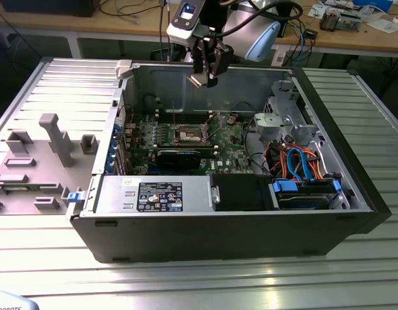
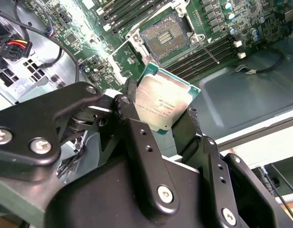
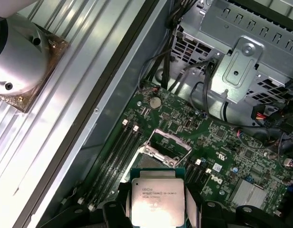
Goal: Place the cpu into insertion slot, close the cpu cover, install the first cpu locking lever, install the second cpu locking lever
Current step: 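Place the cpu into insertion slot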
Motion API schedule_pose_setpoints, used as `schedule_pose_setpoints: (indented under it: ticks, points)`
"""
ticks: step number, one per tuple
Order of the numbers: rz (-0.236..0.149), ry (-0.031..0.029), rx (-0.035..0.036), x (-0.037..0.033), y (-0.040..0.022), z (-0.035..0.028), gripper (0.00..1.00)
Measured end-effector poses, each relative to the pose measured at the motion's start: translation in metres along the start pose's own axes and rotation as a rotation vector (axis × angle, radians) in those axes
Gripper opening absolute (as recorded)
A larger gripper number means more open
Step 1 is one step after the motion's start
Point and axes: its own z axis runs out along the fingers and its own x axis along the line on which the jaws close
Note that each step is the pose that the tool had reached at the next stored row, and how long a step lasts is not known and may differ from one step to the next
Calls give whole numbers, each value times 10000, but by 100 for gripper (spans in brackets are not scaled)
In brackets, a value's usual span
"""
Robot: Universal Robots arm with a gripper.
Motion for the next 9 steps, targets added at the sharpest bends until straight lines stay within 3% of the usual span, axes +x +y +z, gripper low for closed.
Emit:
schedule_pose_setpoints:
  ticks: [9]
  points:
    - [506, -43, -9, 0, -1, 6, 54]
